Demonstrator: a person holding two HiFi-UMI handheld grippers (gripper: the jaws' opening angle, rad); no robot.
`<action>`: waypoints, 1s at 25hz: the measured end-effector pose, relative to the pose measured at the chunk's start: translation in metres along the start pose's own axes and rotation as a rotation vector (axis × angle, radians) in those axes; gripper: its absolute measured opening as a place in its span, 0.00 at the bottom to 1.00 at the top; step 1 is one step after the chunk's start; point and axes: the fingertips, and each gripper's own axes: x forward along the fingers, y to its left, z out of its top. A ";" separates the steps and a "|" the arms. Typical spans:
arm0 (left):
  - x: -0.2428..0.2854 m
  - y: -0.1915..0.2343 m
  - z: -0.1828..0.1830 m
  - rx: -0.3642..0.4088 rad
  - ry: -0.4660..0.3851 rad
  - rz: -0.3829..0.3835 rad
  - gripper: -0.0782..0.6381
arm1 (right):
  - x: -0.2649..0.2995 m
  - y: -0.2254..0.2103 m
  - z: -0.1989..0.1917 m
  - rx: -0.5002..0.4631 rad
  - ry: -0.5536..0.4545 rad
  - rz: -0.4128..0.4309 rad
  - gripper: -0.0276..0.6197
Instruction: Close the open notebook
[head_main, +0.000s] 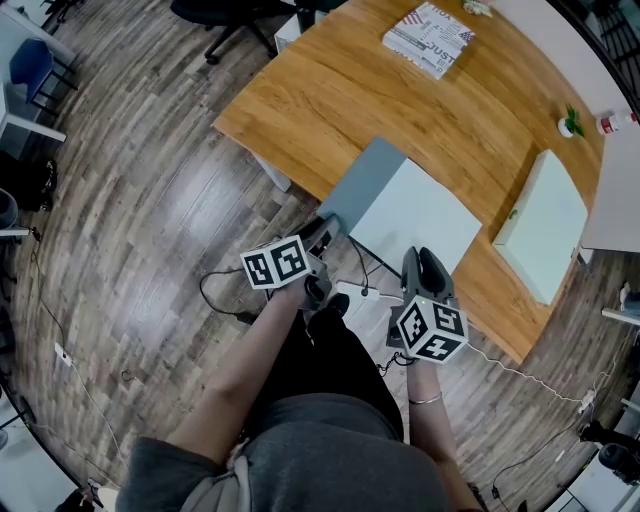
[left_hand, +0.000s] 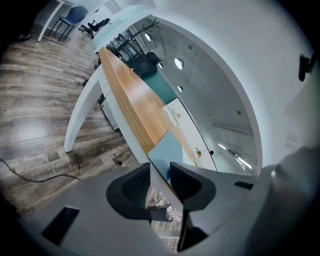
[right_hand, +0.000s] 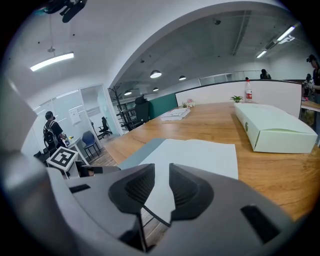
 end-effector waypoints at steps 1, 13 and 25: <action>0.000 0.000 0.000 0.001 0.002 0.000 0.30 | -0.001 0.000 0.000 0.001 -0.002 -0.003 0.19; -0.004 -0.006 0.003 0.069 0.015 0.006 0.17 | -0.018 0.003 -0.002 0.019 -0.036 -0.049 0.18; -0.020 -0.046 0.016 0.232 0.019 -0.037 0.15 | -0.046 -0.001 -0.009 0.062 -0.083 -0.135 0.16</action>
